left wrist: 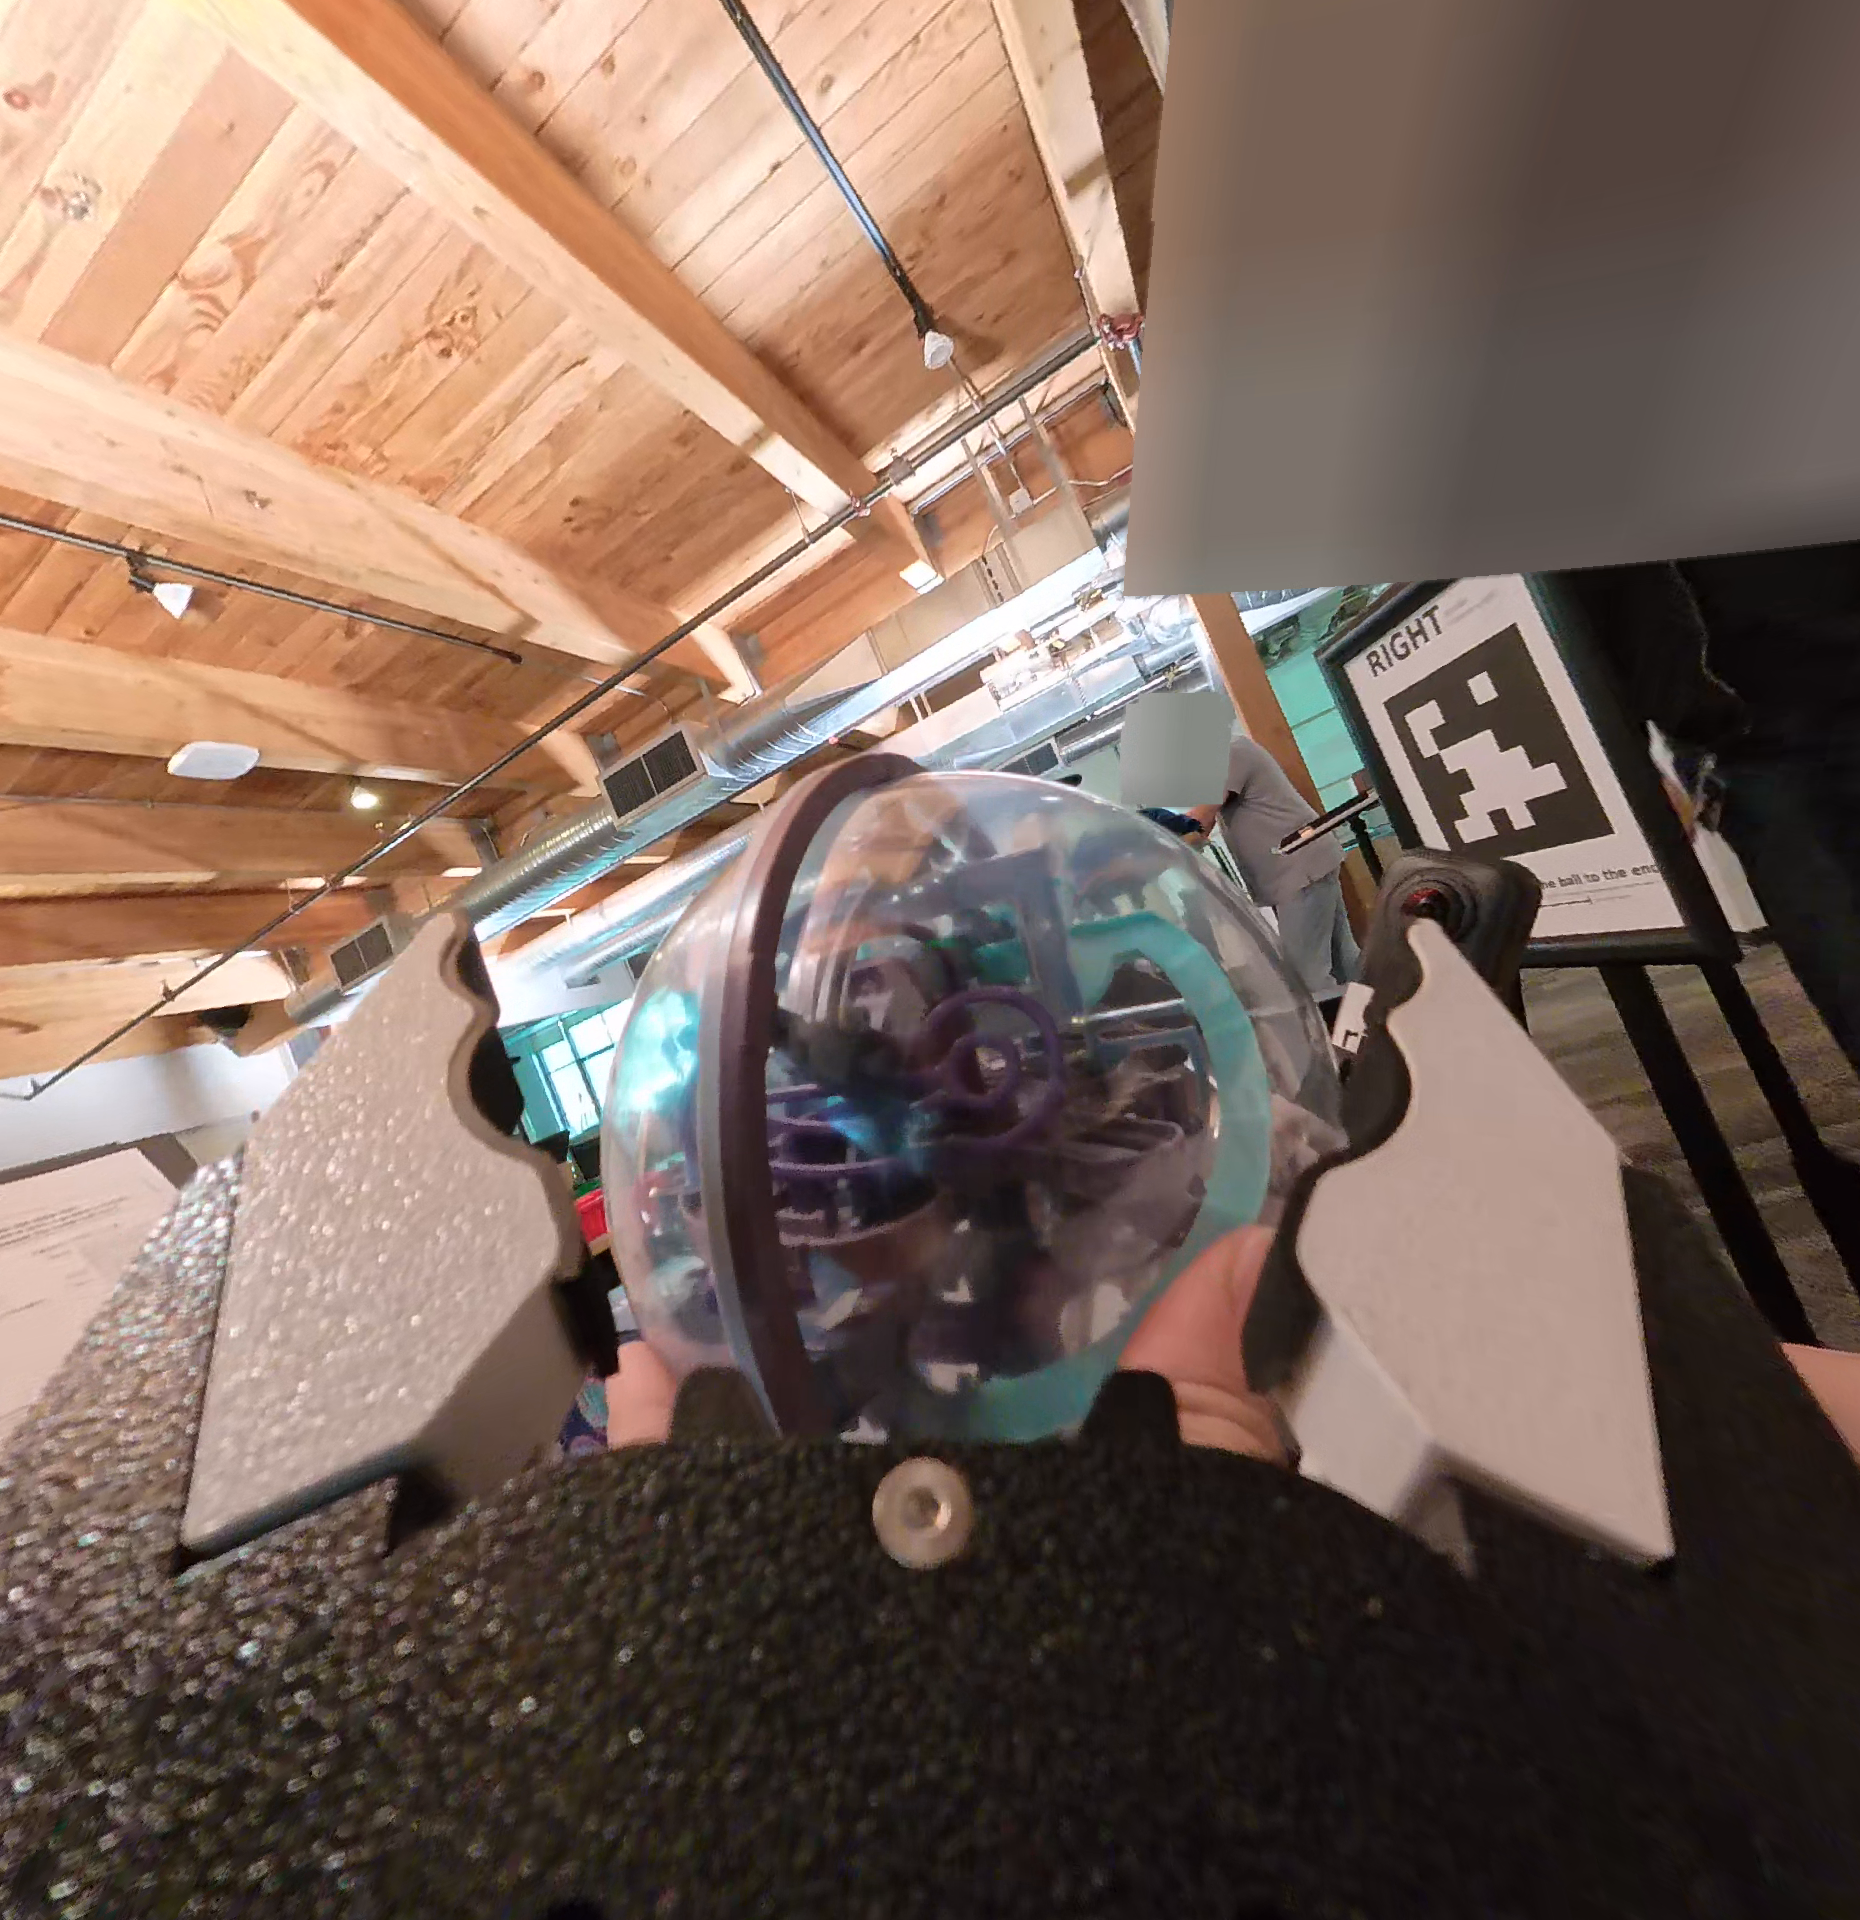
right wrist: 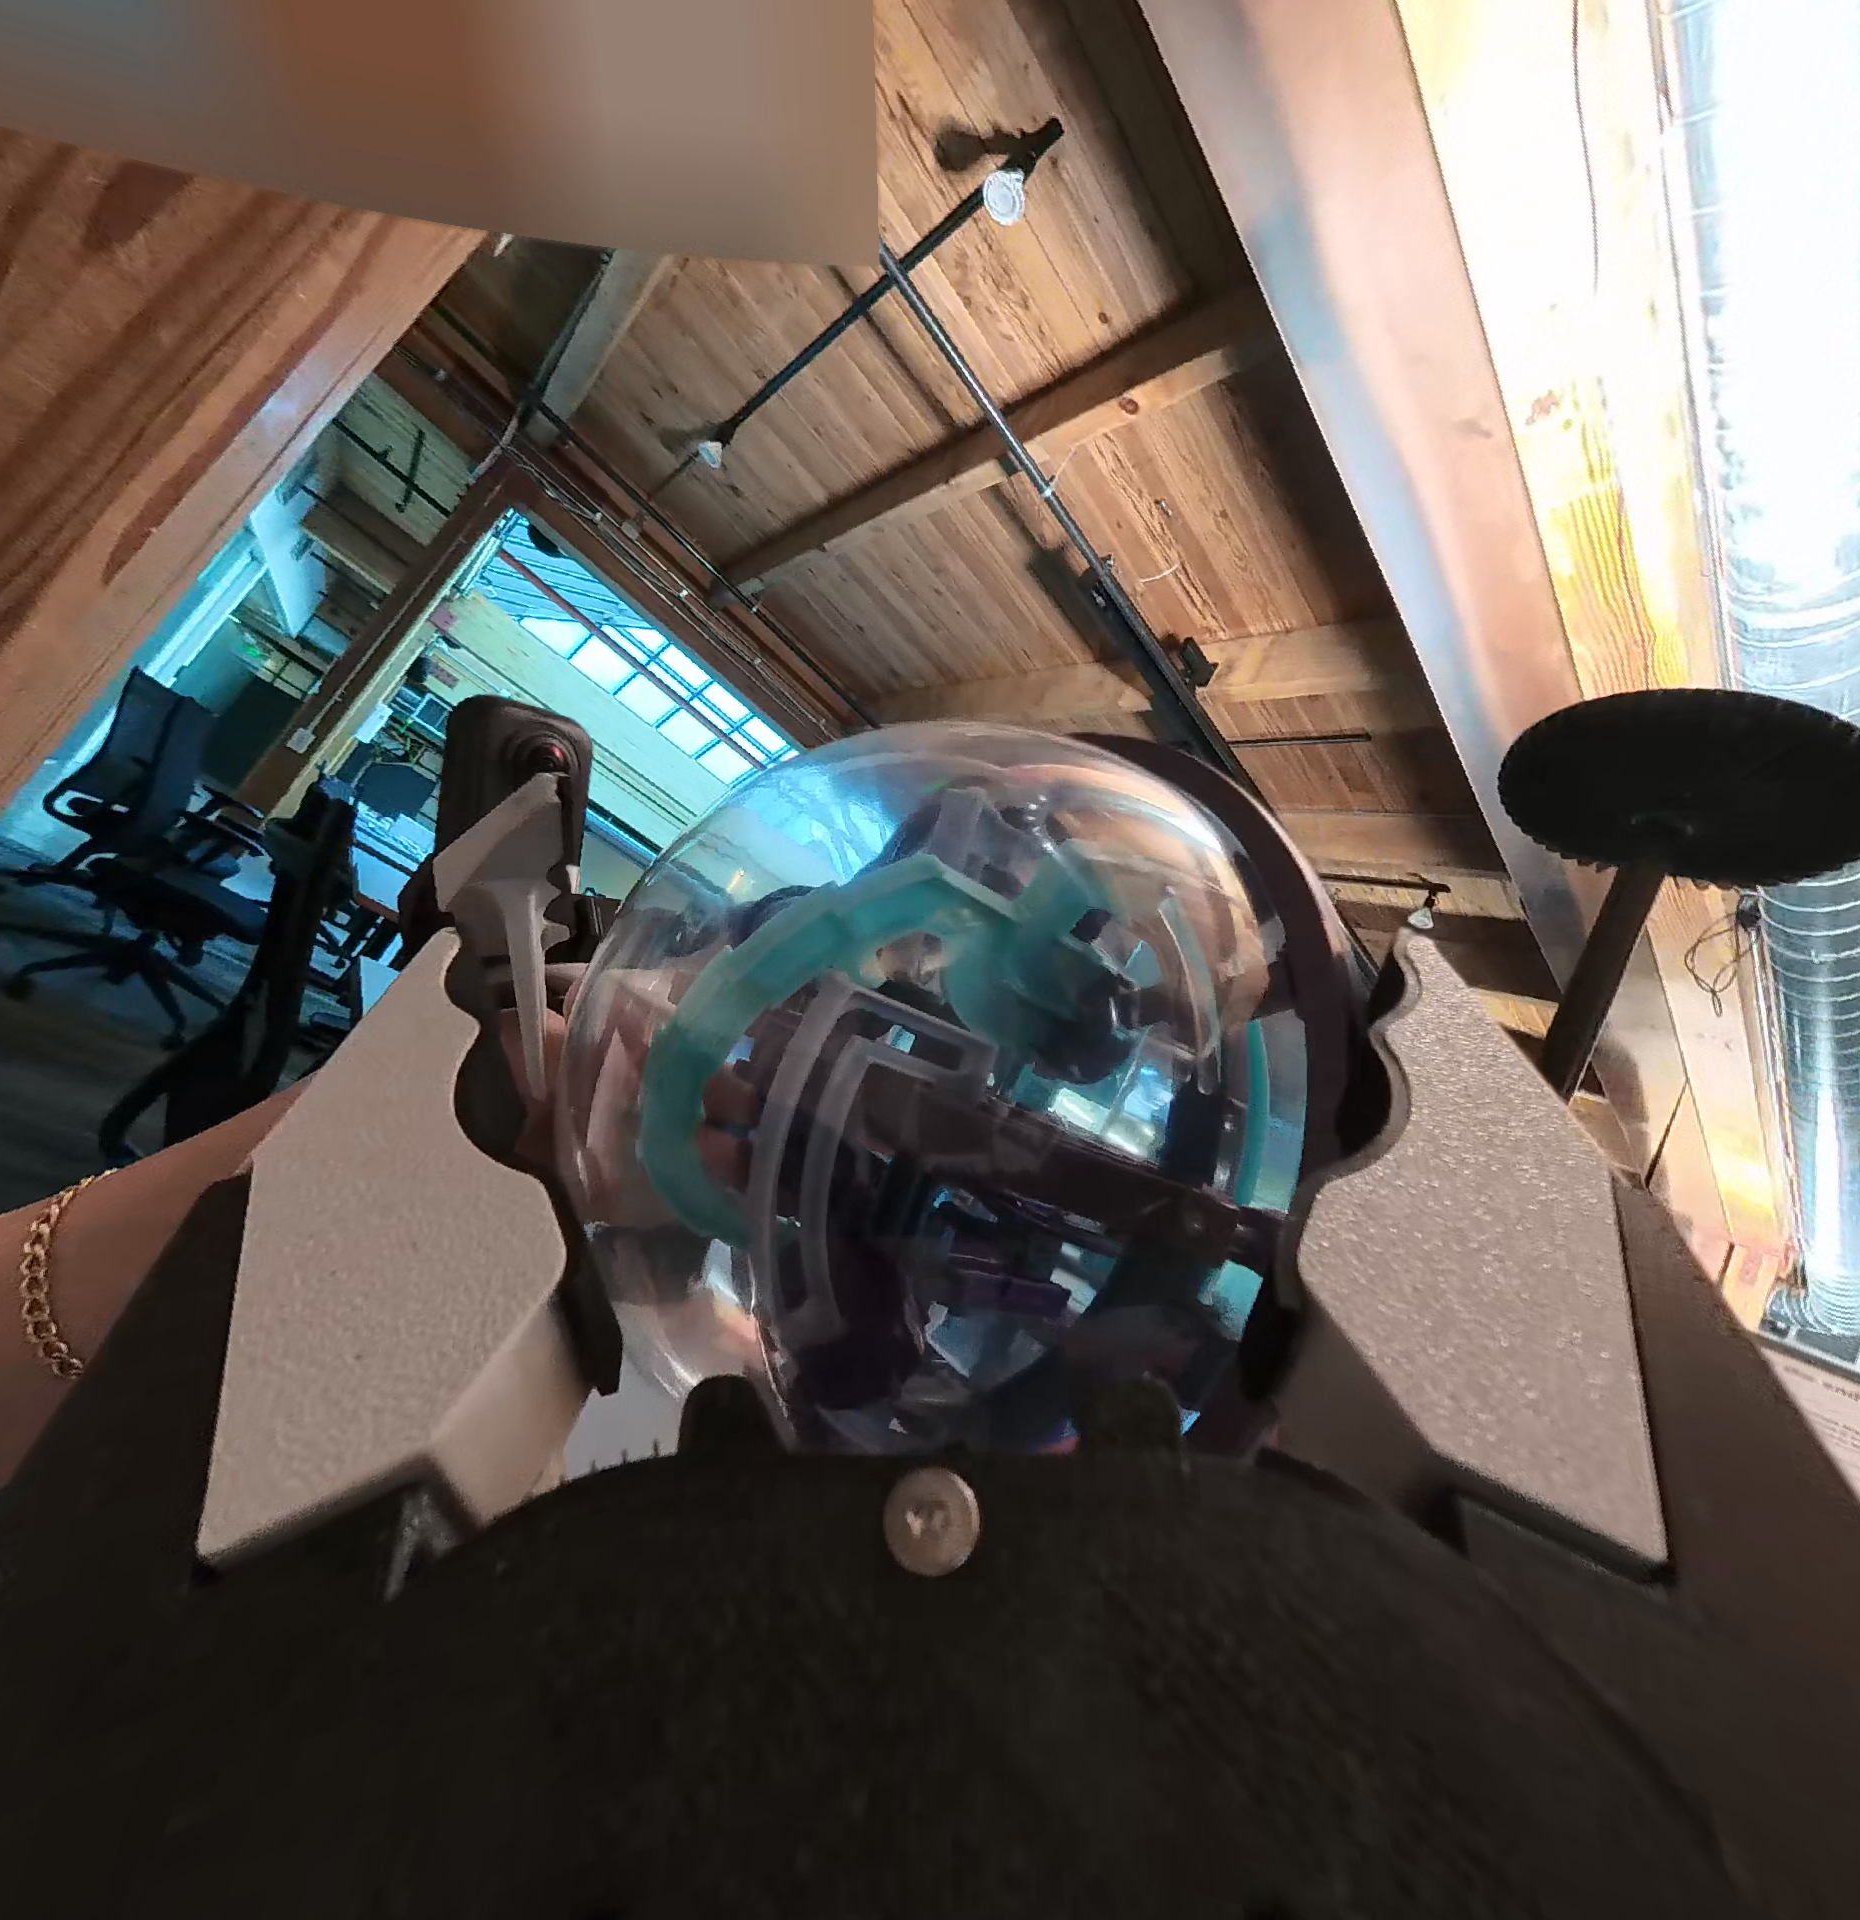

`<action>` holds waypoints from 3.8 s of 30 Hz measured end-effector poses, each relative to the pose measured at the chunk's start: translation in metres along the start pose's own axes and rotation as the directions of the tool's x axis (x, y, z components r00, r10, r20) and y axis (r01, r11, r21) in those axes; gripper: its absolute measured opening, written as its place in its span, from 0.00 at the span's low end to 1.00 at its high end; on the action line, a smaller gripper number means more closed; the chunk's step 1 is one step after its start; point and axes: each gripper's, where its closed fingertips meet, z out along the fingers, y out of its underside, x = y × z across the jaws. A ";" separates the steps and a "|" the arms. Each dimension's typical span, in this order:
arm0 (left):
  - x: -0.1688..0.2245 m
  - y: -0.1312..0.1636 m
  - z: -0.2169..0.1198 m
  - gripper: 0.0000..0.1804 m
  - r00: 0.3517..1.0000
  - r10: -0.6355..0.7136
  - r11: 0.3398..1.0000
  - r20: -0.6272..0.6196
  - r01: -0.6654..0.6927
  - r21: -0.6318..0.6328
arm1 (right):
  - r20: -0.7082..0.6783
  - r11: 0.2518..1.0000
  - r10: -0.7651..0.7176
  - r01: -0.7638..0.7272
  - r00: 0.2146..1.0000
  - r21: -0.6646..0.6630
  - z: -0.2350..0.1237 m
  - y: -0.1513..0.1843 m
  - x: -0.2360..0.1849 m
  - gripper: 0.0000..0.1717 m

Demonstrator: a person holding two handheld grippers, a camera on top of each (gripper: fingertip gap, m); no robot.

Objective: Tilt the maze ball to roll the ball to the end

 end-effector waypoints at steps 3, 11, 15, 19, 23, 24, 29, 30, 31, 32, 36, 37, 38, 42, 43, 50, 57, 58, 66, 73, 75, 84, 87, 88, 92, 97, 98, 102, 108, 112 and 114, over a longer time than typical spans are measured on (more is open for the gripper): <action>-0.001 0.003 0.001 0.87 1.000 -0.013 1.000 0.002 0.013 -0.008 | -0.005 1.000 0.014 -0.014 1.000 -0.001 -0.002 0.002 0.001 0.91; 0.001 0.005 0.002 0.87 1.000 -0.021 1.000 -0.005 0.021 -0.016 | -0.004 1.000 0.012 -0.012 1.000 -0.005 -0.003 0.001 0.001 0.91; 0.001 0.007 0.002 0.87 1.000 -0.022 0.999 -0.001 0.022 -0.027 | -0.008 1.000 0.020 -0.020 1.000 -0.006 -0.003 0.002 0.002 0.91; 0.000 0.008 0.002 0.87 1.000 -0.026 0.999 0.003 0.027 -0.040 | -0.010 1.000 0.029 -0.029 1.000 -0.008 -0.003 0.003 0.002 0.91; -0.003 0.012 0.002 0.87 0.999 -0.049 0.997 0.014 0.050 -0.053 | -0.015 0.998 0.054 -0.054 0.998 -0.019 -0.003 0.007 0.004 0.91; -0.004 0.013 0.002 0.87 0.998 -0.057 0.997 0.015 0.058 -0.055 | -0.016 0.998 0.057 -0.058 0.998 -0.022 -0.003 0.008 0.004 0.91; -0.007 0.017 0.002 0.87 0.996 -0.091 0.993 0.023 0.093 -0.075 | -0.024 0.997 0.068 -0.069 0.997 -0.045 -0.003 0.013 0.005 0.91; -0.007 0.019 0.002 0.87 0.995 -0.096 0.992 0.027 0.098 -0.081 | -0.027 0.996 0.072 -0.074 0.997 -0.051 -0.003 0.014 0.006 0.91; -0.008 0.020 0.001 0.87 0.994 -0.102 0.991 0.031 0.105 -0.087 | -0.030 0.995 0.077 -0.078 0.997 -0.056 -0.003 0.016 0.007 0.91; -0.009 0.021 0.001 0.87 0.993 -0.109 0.990 0.034 0.112 -0.091 | -0.032 0.995 0.079 -0.081 0.996 -0.061 -0.003 0.017 0.007 0.91; -0.012 0.023 0.000 0.87 0.988 -0.147 0.984 0.042 0.150 -0.093 | -0.032 0.994 0.079 -0.081 0.996 -0.073 -0.004 0.020 0.007 0.91; -0.013 0.023 0.000 0.87 0.987 -0.154 0.983 0.044 0.157 -0.093 | -0.030 0.994 0.083 -0.085 0.996 -0.073 -0.004 0.020 0.007 0.91; -0.013 0.023 0.000 0.87 0.986 -0.157 0.983 0.045 0.161 -0.094 | -0.029 0.993 0.089 -0.091 0.996 -0.071 -0.004 0.020 0.007 0.91; -0.014 0.025 0.000 0.87 0.986 -0.157 0.982 0.050 0.161 -0.102 | -0.032 0.992 0.100 -0.102 0.995 -0.069 -0.004 0.022 0.008 0.91; -0.014 0.025 0.000 0.87 0.986 -0.157 0.982 0.050 0.161 -0.103 | -0.032 0.992 0.100 -0.102 0.995 -0.069 -0.004 0.022 0.008 0.91; -0.013 0.025 0.000 0.87 0.987 -0.155 0.981 0.046 0.160 -0.107 | -0.032 0.992 0.100 -0.102 0.994 -0.069 -0.005 0.022 0.007 0.91; -0.015 0.027 0.000 0.87 0.984 -0.168 0.978 0.054 0.173 -0.117 | -0.038 0.990 0.111 -0.114 0.993 -0.081 -0.005 0.025 0.008 0.91; -0.015 0.028 0.000 0.87 0.984 -0.170 0.977 0.055 0.176 -0.121 | -0.039 0.990 0.114 -0.117 0.993 -0.083 -0.006 0.026 0.009 0.91; -0.017 0.030 -0.001 0.87 0.981 -0.183 0.973 0.062 0.190 -0.129 | -0.039 0.988 0.122 -0.125 0.992 -0.089 -0.005 0.028 0.010 0.91; -0.036 0.061 -0.003 0.87 0.954 -0.254 0.931 0.160 0.286 -0.227 | -0.191 0.918 0.211 -0.261 0.959 -0.297 -0.008 0.076 0.030 0.91; -0.047 0.114 -0.010 0.87 0.870 -0.443 0.812 0.215 0.492 -0.315 | -0.357 0.774 0.359 -0.489 0.862 -0.402 -0.023 0.127 0.042 0.92; -0.047 0.196 -0.029 0.87 0.639 -0.702 0.495 0.316 0.756 -0.429 | -0.543 0.549 0.481 -0.720 0.688 -0.425 -0.059 0.193 0.046 0.91; -0.049 0.206 -0.034 0.87 0.600 -0.721 0.445 0.346 0.785 -0.431 | -0.570 0.511 0.492 -0.749 0.658 -0.423 -0.064 0.203 0.043 0.91; -0.049 0.209 -0.035 0.87 0.589 -0.729 0.435 0.350 0.792 -0.427 | -0.575 0.506 0.489 -0.751 0.655 -0.424 -0.065 0.205 0.043 0.92; -0.048 0.213 -0.034 0.87 0.563 -0.747 0.413 0.353 0.810 -0.417 | -0.590 0.489 0.475 -0.753 0.653 -0.440 -0.069 0.206 0.043 0.92; -0.046 0.209 -0.032 0.87 0.572 -0.747 0.426 0.340 0.803 -0.416 | -0.581 0.508 0.465 -0.739 0.668 -0.442 -0.068 0.201 0.043 0.92; -0.047 0.207 -0.032 0.87 0.580 -0.743 0.436 0.334 0.798 -0.416 | -0.574 0.519 0.464 -0.732 0.675 -0.442 -0.066 0.198 0.044 0.92; -0.047 0.187 -0.025 0.87 0.657 -0.708 0.540 0.259 0.740 -0.401 | -0.497 0.627 0.414 -0.634 0.763 -0.452 -0.055 0.180 0.046 0.92; -0.042 0.147 -0.012 0.87 0.746 -0.651 0.684 0.139 0.656 -0.319 | -0.367 0.765 0.304 -0.454 0.879 -0.456 -0.038 0.143 0.046 0.92; -0.038 0.127 -0.006 0.87 0.801 -0.591 0.763 0.089 0.592 -0.260 | -0.295 0.821 0.230 -0.347 0.928 -0.454 -0.033 0.124 0.044 0.92; -0.036 0.119 -0.004 0.87 0.819 -0.569 0.791 0.072 0.569 -0.227 | -0.274 0.836 0.201 -0.310 0.941 -0.453 -0.031 0.116 0.043 0.92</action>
